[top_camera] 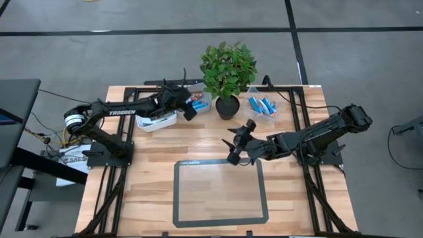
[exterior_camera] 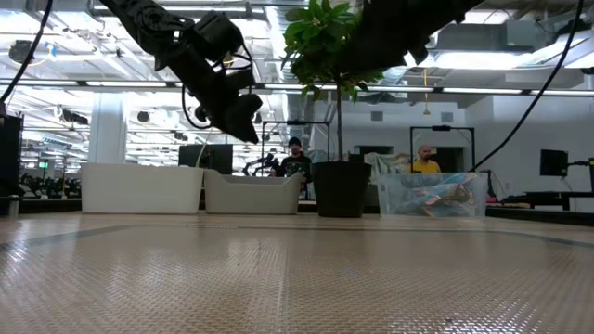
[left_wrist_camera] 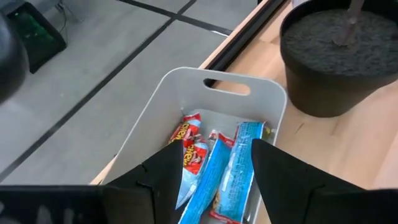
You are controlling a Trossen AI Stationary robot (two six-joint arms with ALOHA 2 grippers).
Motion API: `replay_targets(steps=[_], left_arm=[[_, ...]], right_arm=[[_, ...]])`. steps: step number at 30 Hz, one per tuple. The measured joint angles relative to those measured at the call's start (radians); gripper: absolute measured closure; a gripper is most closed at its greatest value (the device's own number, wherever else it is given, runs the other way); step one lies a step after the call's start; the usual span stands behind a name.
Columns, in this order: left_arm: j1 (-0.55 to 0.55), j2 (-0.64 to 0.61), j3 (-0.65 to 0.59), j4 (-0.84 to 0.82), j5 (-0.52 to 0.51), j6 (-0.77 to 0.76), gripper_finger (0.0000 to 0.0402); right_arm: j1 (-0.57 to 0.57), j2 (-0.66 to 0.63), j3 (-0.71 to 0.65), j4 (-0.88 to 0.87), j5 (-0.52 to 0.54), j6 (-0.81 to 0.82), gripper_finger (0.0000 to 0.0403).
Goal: Pick and place Granola Bars by type
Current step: Return to Home Position
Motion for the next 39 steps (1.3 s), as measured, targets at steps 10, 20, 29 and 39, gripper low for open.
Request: replay_targets(steps=[10, 20, 29, 39], left_arm=[[-0.036, -0.025, -0.001, 0.055, 0.399, 0.144, 0.0218], [-0.225, -0.191, -0.114, 0.059, 0.562, 0.206, 0.0219], [-0.497, -0.406, -0.206, 0.046, 0.445, 0.098, 0.0219], [-0.641, -0.516, -0.277, 0.051, 0.315, 0.062, 0.0219]], right_arm=[[0.022, -0.043, 0.000, -0.067, -0.390, -0.136, 0.0182], [0.149, -0.362, -0.366, 0.143, -0.413, -0.054, 0.0182], [0.101, -0.554, -0.612, 0.363, -0.784, -0.031, 0.0182], [0.058, -0.643, -0.802, 0.615, -0.875, -0.060, 0.0182]])
